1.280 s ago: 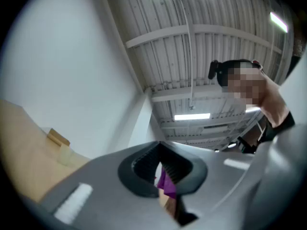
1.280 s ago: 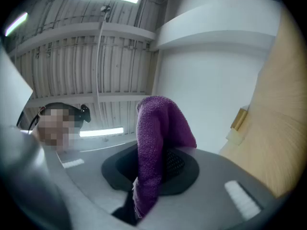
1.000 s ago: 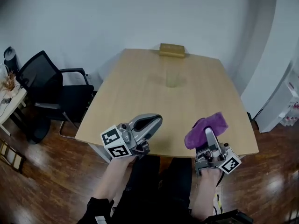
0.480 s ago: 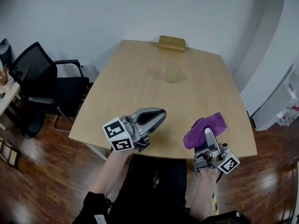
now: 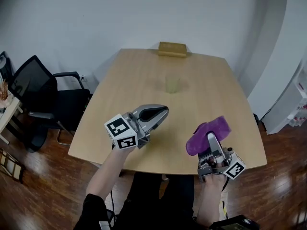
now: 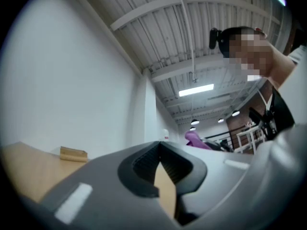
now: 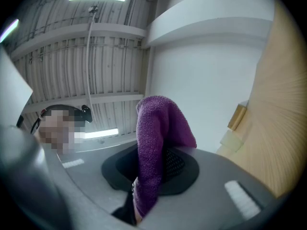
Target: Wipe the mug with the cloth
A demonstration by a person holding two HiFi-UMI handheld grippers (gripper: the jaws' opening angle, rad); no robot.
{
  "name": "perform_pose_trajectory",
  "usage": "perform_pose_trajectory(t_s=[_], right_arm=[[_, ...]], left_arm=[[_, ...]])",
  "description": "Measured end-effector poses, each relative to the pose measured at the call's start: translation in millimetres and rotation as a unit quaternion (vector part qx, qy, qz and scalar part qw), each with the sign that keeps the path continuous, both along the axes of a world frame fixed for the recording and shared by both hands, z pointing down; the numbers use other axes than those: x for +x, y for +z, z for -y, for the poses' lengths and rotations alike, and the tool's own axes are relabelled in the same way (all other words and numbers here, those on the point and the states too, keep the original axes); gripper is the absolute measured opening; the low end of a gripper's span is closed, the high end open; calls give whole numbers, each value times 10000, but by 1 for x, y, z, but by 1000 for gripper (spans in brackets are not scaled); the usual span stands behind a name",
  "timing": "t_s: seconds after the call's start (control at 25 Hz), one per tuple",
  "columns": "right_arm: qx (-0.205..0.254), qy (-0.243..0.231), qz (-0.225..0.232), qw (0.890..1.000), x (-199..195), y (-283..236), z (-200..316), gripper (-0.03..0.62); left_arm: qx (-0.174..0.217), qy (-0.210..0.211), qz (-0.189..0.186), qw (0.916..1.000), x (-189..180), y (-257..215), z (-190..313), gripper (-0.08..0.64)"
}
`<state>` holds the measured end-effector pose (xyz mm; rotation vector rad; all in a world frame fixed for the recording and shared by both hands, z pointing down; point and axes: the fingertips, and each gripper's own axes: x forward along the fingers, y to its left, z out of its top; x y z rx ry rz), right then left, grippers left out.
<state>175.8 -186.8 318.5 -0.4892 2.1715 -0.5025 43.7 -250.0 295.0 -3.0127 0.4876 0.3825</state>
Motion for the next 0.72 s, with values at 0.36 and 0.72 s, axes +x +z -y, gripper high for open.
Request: perform_pose_trajectory(t_s=[0.36,0.72], right_arm=[[153,-101,57,9998,-3,-4,35,58],[-93,-28,25,10000,1,16,69,58]], left_arm=[[748,-874,2016,9727,23,40,124,59],[1426,-852,4396,8827,51,103,243,191]])
